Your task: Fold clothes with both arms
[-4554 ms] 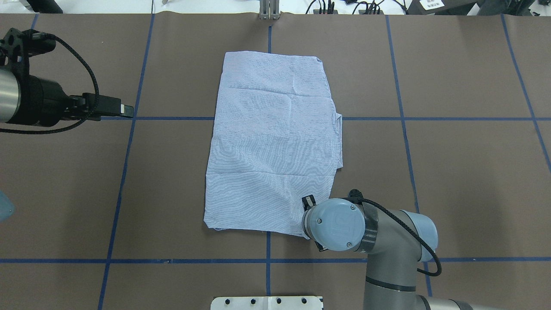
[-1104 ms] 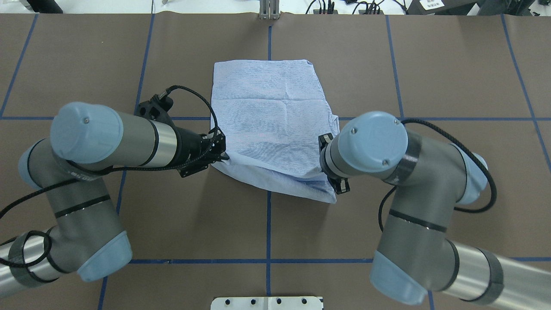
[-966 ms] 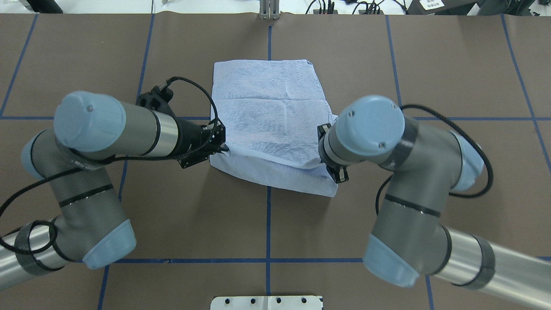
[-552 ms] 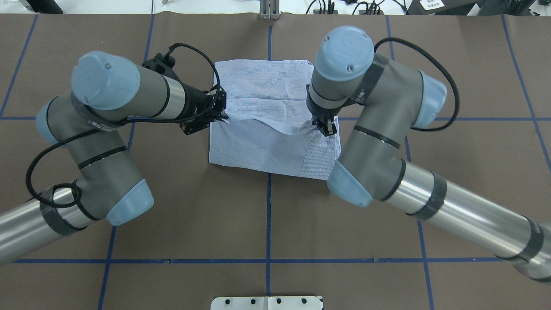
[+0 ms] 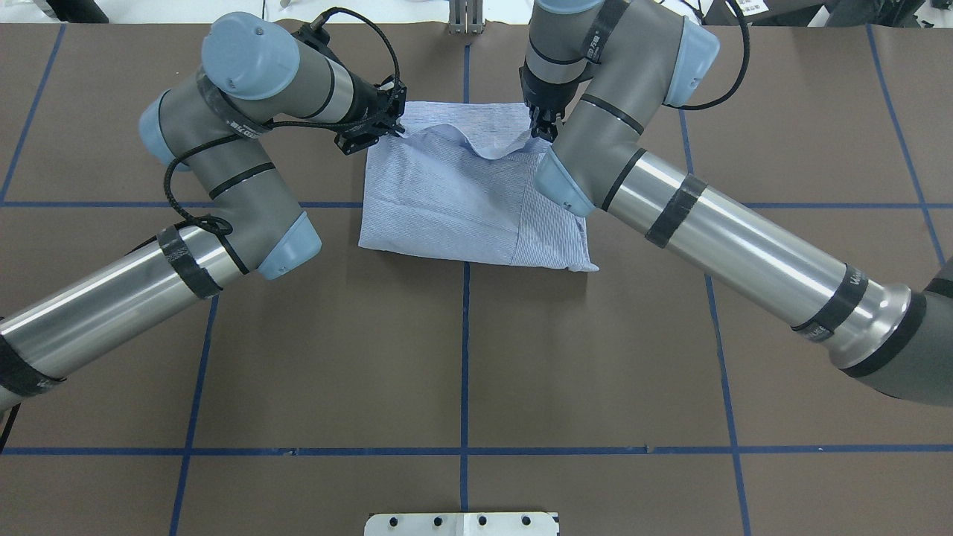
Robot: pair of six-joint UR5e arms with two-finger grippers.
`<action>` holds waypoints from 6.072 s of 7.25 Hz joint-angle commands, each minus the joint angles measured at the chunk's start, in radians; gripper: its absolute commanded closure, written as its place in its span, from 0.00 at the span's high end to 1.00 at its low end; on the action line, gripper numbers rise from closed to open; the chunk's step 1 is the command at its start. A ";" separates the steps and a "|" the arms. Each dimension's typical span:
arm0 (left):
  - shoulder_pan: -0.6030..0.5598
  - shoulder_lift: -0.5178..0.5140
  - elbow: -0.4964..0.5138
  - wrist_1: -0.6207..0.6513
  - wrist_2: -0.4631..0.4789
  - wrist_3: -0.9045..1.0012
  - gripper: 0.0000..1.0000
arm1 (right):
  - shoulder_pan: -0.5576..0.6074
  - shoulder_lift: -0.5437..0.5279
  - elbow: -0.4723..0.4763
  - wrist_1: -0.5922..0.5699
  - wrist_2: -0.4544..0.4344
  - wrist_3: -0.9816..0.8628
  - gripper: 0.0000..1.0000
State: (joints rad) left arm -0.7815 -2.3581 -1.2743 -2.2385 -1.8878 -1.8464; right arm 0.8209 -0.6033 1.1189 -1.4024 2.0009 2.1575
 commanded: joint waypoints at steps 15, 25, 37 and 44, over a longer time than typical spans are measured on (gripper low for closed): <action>0.115 0.181 -0.058 -0.159 0.004 0.072 0.00 | 0.150 -0.174 -0.041 0.237 0.042 -0.436 1.00; 0.006 0.353 -0.593 0.230 -0.151 0.442 0.00 | 0.254 -0.390 0.218 0.145 0.140 -0.627 1.00; -0.629 0.777 -0.590 0.389 -0.356 1.786 1.00 | 0.727 -0.937 0.455 -0.159 0.288 -2.185 1.00; -0.728 0.846 -0.404 0.372 -0.459 1.915 1.00 | 0.735 -0.957 0.444 -0.145 0.291 -2.170 1.00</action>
State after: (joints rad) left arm -1.5078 -1.5201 -1.6777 -1.8638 -2.3451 0.0681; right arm 1.5554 -1.5536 1.5695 -1.5500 2.2916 -0.0168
